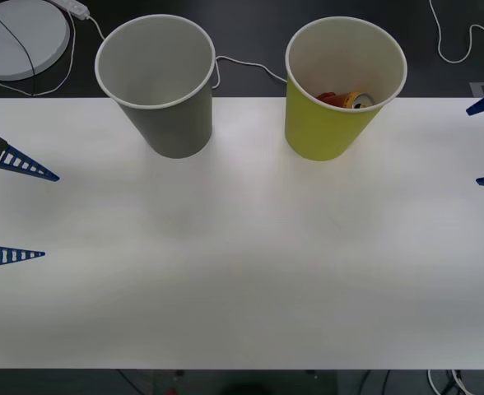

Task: Put the can into the green bin and the plastic bottle into the gray bin

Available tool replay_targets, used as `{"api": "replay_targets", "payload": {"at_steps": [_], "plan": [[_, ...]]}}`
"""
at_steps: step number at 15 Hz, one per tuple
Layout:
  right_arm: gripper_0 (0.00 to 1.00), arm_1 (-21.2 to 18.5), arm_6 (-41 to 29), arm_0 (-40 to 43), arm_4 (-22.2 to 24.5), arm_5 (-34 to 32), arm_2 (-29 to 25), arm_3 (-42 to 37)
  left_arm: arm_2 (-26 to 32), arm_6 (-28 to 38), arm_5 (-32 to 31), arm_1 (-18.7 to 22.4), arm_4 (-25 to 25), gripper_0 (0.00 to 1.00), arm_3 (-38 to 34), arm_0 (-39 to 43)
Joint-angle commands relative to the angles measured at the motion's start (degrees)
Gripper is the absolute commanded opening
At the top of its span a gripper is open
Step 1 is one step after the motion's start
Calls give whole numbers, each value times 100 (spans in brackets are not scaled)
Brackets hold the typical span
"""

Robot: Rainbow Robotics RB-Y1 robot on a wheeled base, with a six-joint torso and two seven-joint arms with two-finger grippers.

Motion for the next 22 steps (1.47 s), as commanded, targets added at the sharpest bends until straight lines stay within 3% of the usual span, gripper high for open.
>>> {"api": "replay_targets", "payload": {"at_steps": [1, 6, 12, 19, 22], "plan": [[100, 107, 419, 459, -12, 0, -263, -117, 0, 0, 0, 0, 0, 100, 0, 0], [100, 468, 700, 1373, 287, 114, -852, -680, 0, 0, 0, 0, 0, 100, 0, 0], [100, 881, 1781, 2270, 173, 501, -1072, -776, 0, 0, 0, 0, 0, 100, 0, 0], [100, 1434, 2106, 2560, 217, 475, -1151, -829, 0, 0, 0, 0, 0, 100, 0, 0], [100, 1470, 2159, 2639, 270, 466, -1186, -987, 0, 0, 0, 0, 0, 100, 0, 0]]}}
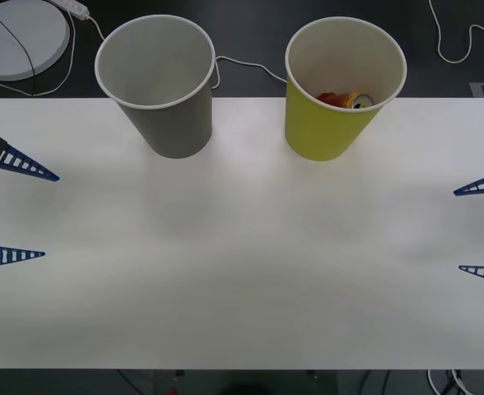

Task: Put the can into the green bin and the plastic bottle into the gray bin

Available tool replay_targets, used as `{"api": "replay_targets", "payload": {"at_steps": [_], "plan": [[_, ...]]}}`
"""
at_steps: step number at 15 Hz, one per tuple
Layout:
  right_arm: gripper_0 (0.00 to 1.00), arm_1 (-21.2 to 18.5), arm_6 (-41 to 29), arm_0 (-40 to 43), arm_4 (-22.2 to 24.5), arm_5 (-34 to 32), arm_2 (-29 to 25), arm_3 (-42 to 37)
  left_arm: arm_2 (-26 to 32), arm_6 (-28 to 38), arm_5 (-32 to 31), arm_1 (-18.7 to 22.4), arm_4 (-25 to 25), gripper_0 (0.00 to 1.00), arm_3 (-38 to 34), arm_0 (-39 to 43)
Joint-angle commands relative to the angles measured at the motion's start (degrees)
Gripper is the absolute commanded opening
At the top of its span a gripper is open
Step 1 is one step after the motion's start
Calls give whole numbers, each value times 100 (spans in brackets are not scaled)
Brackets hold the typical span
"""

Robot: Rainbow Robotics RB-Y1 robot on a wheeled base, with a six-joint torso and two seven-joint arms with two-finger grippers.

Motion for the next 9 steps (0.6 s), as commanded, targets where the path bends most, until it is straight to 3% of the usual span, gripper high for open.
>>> {"api": "replay_targets", "payload": {"at_steps": [1, 9], "plan": [[100, 4, 40, 42, 28, -73, -13, -123, 0, 0, 0, 0, 0, 100, 0, 0], [100, 4, 93, 42, 19, -160, 14, -149, 0, 0, 0, 0, 0, 100, 0, 0]]}}
